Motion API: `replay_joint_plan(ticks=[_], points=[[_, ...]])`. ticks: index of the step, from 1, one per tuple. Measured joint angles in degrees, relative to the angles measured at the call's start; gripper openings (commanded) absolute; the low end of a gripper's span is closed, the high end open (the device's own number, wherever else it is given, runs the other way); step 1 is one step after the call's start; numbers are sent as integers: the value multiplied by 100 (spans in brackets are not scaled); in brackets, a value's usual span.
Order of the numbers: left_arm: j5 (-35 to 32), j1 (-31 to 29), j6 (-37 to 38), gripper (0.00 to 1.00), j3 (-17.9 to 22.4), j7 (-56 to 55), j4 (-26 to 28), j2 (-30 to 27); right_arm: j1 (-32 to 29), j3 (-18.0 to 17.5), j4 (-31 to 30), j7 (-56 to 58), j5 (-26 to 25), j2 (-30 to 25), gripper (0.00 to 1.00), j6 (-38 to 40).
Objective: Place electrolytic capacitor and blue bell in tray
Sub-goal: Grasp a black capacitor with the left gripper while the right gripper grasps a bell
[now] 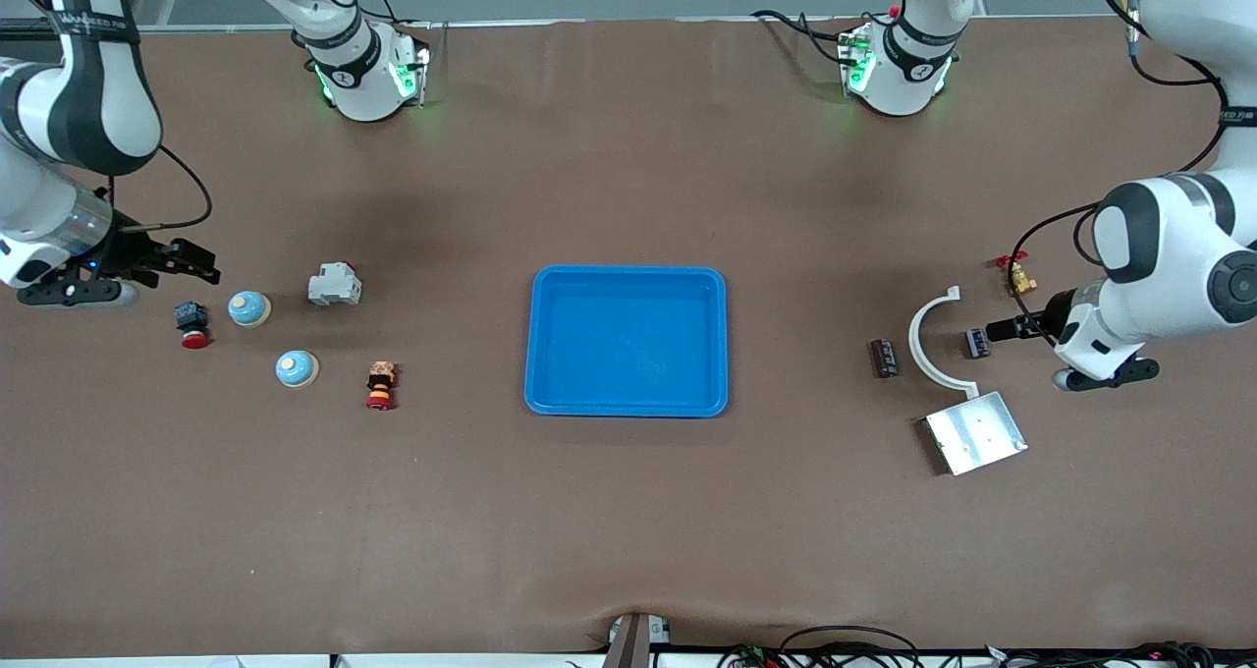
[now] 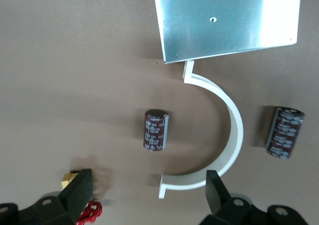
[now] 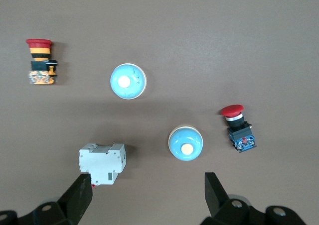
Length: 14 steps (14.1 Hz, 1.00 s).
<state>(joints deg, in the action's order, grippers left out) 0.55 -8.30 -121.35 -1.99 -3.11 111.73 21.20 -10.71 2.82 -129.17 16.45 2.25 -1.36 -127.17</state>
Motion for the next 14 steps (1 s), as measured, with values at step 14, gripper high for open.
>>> replay_joint_plan(ticks=[14], points=[[-112,13,-645,100,-9,-5,-8,952,-588,17,-1343,1078,0,602,100,-2462]])
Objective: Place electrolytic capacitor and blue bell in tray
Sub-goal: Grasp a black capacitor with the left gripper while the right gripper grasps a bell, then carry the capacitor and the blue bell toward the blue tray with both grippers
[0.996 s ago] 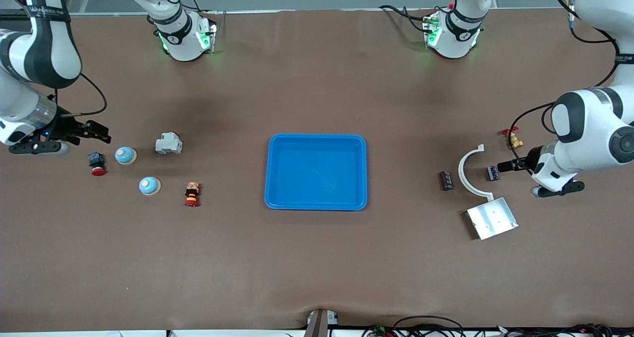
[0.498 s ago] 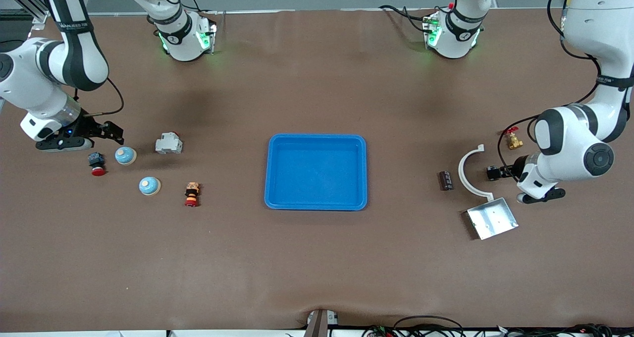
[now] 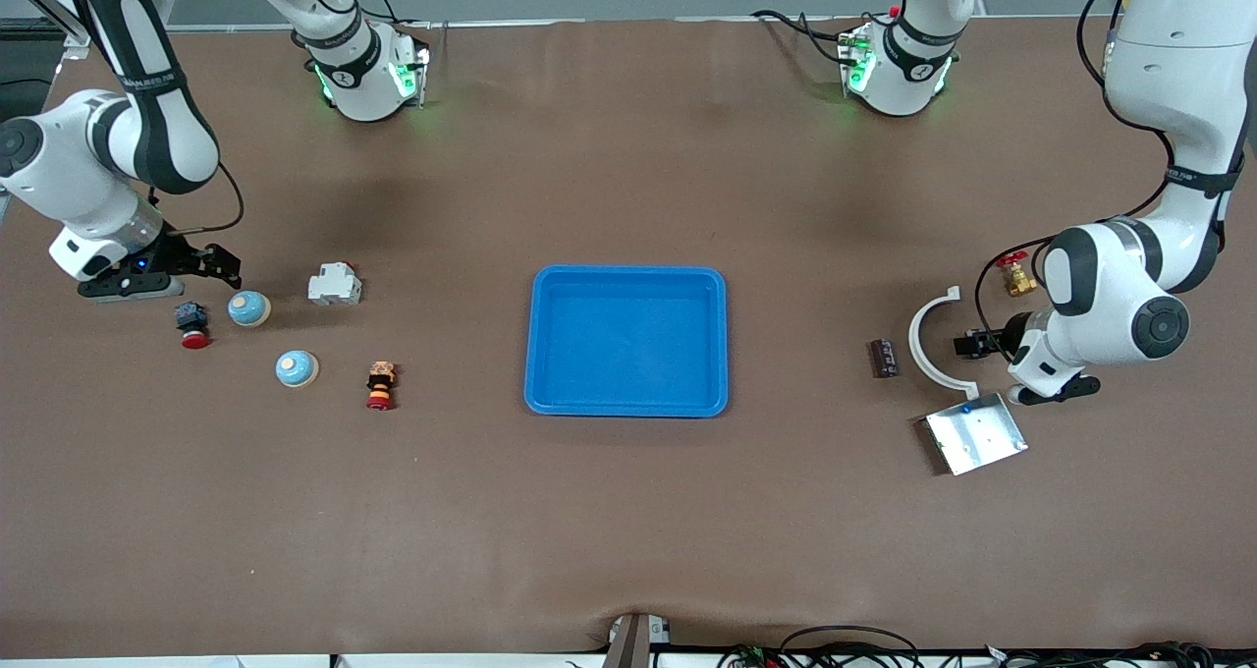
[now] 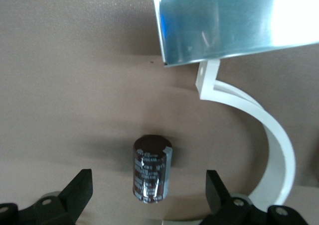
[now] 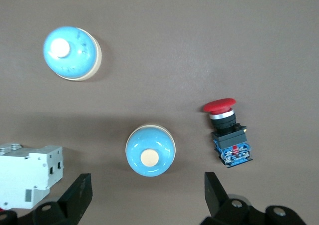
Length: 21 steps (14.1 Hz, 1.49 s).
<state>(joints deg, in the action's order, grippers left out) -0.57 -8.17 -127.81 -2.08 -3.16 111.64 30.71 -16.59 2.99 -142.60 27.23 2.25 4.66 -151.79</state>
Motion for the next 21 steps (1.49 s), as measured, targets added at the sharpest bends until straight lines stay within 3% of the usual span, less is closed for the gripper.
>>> replay_joint_plan(ticks=[4,7,10,12,17,21], points=[[-198,0,-33,100,0,0,-3,80,-10,-3,-173,0,0,318,100,-614],[-240,0,-34,54,0,-1,-3,118,-10,-7,-220,0,0,568,100,-962],[-241,0,-34,15,0,-1,-5,119,-10,-11,-222,0,0,809,100,-1234],[-241,0,-34,0,-1,-1,-19,119,-10,-16,-222,0,0,907,100,-1318],[-247,0,67,0,0,-1,-179,57,-10,-28,-222,-2,0,1118,100,-1558],[-247,3,795,0,-52,-13,-465,-360,-10,-46,-222,-3,0,1239,100,-1677]])
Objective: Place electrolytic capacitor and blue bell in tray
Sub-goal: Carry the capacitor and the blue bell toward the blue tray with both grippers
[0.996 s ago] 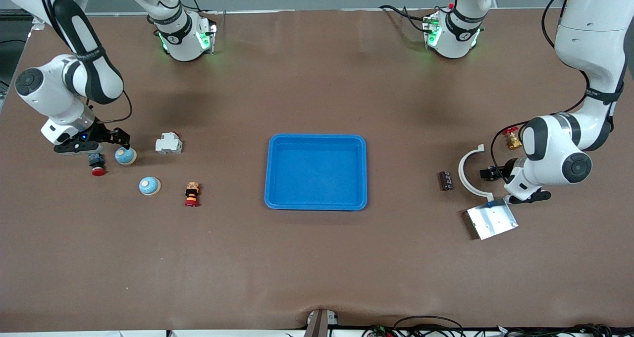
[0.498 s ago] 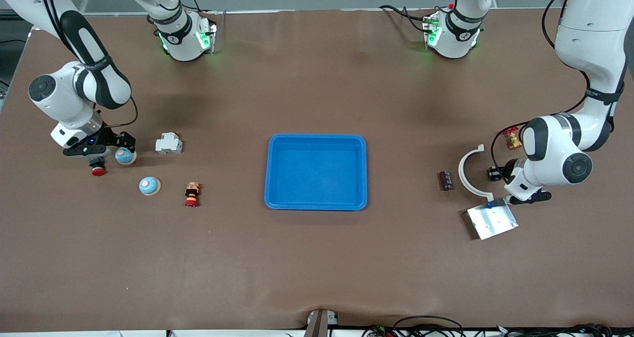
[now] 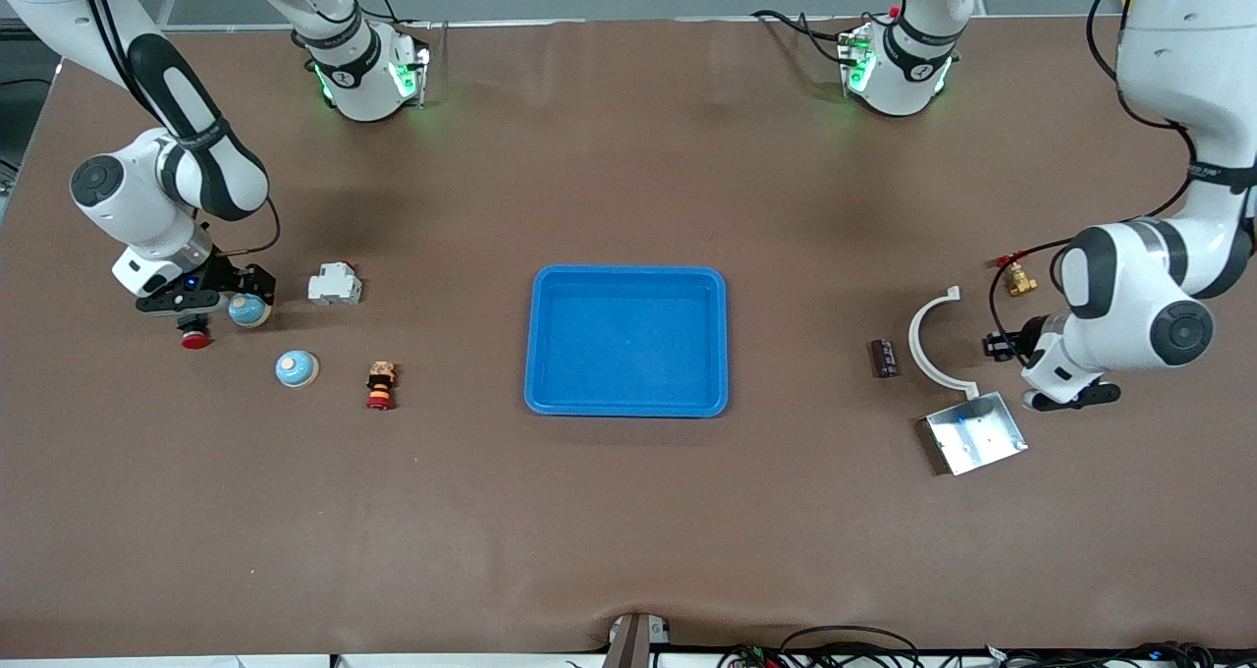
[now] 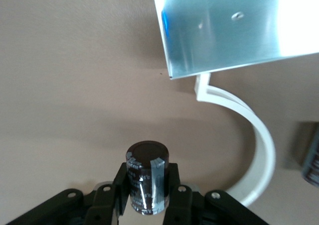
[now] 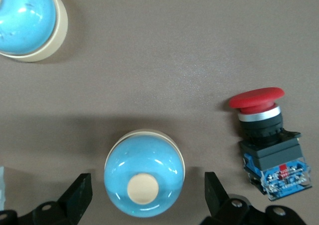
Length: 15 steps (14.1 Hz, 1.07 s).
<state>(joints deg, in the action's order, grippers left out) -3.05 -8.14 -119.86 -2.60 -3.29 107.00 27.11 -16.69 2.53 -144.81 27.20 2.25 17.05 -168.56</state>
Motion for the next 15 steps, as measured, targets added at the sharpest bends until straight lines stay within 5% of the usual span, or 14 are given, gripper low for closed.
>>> replay_joint_plan(ticks=[2,3,7,11,15], points=[[0,12,354,0,-105,-222,-72,-326,0,-14,0,0,0,50,100,-74],[0,17,517,0,-205,-453,-85,-498,0,-27,1,0,11,71,91,-111],[1,60,1507,0,-933,-1712,-559,-841,1,-115,14,-5,143,118,5,-167],[179,127,1963,0,-1650,-3021,-1188,-830,17,-152,35,-20,224,120,0,-170],[567,489,1970,0,-1779,-4009,-1516,-561,20,-196,86,-31,235,120,0,-170]])
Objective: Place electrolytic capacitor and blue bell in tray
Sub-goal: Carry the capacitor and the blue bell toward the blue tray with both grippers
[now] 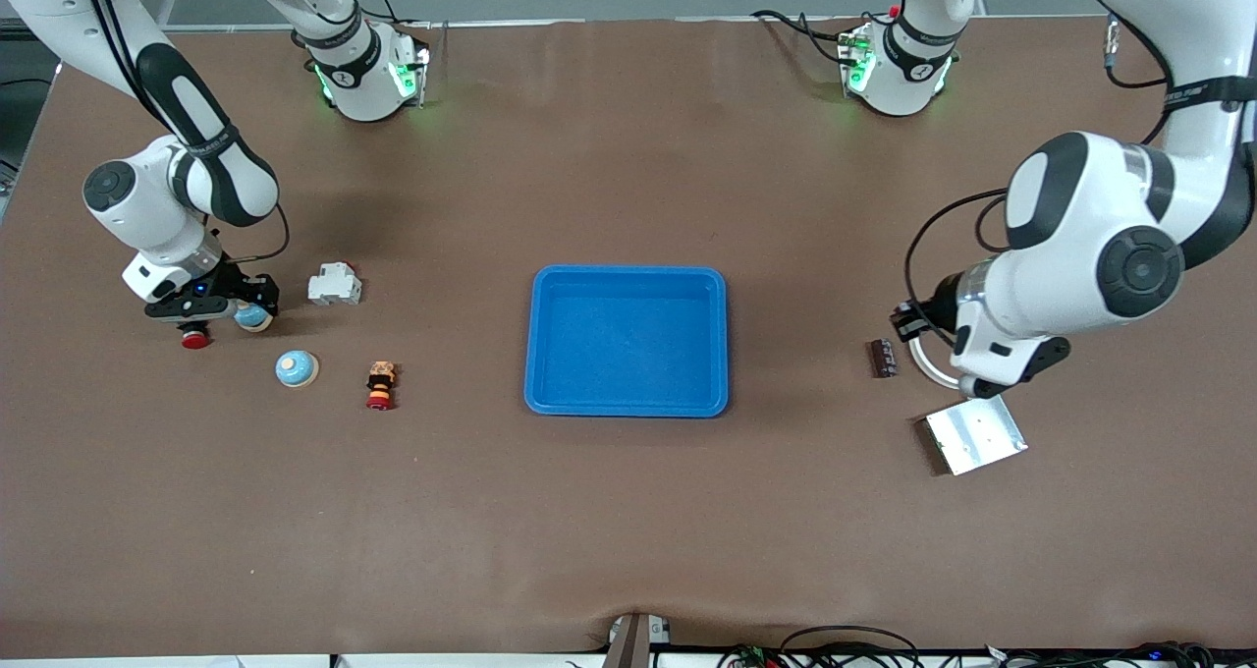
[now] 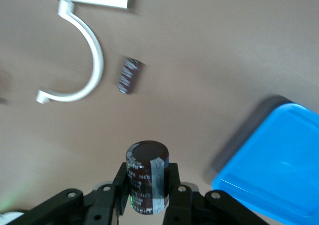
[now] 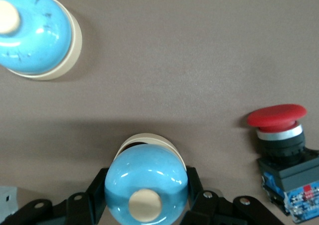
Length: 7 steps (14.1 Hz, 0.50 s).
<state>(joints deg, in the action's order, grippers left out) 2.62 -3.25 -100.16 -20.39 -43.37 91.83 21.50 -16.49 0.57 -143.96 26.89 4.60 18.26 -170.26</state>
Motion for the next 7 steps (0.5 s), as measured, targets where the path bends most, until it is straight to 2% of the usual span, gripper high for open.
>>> replay_joint_plan(ticks=[4,7], points=[[73,654,-432,0,-25,-874,-175,424,7,-224,138,-350,22,-7,0,79],[75,1200,-1010,0,-32,-1568,-191,661,77,-488,410,-930,27,-127,0,810]])
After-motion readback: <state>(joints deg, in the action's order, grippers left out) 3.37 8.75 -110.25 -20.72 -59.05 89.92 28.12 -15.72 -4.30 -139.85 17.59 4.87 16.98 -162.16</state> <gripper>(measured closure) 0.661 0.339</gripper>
